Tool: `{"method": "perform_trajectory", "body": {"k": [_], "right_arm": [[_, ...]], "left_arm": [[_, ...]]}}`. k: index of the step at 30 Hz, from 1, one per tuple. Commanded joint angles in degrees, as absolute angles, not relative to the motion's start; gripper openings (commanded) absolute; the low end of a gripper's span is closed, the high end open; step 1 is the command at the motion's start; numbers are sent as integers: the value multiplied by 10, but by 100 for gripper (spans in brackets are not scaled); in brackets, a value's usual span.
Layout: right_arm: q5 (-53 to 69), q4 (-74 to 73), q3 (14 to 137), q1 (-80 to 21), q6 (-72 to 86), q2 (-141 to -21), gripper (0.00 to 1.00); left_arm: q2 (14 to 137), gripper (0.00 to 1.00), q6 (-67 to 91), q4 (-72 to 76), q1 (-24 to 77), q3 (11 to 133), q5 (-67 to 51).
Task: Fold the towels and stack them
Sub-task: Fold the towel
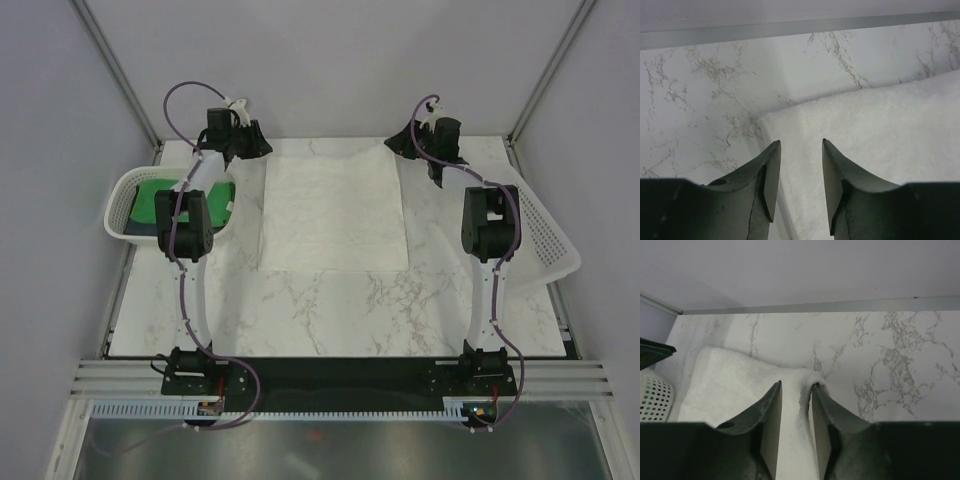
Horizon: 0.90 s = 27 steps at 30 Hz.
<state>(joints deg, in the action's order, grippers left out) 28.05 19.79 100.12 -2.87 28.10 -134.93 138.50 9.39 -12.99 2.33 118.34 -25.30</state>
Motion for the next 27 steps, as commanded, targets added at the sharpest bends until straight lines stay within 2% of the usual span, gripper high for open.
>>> {"method": "perform_trajectory", "body": {"k": [1, 7, 8, 9, 12, 15, 16, 22, 27], "right_arm": [[276, 162, 1054, -26, 280, -1371, 40], [160, 117, 1036, -26, 254, -1345, 49], [149, 99, 1047, -26, 250, -1346, 52], [138, 91, 1053, -26, 245, -1348, 60], [123, 58, 1084, -28, 233, -1368, 65], [136, 19, 1140, -29, 222, -1404, 64], [188, 1, 1203, -29, 228, -1445, 62], [212, 1, 1221, -32, 233, -1478, 62], [208, 1, 1232, -33, 231, -1491, 62]], "left_arm": [[1388, 47, 110, -89, 22, 1214, -219], [1415, 48, 144, -90, 23, 1218, -206], [1418, 49, 139, -89, 24, 1218, -207], [1420, 49, 136, -89, 24, 1219, -206], [1431, 51, 141, -91, 24, 1224, -206], [1448, 51, 145, -91, 24, 1243, -226], [1468, 51, 155, -93, 24, 1265, -240], [1487, 53, 159, -96, 24, 1295, -256], [1498, 51, 175, -89, 24, 1303, -275]]}}
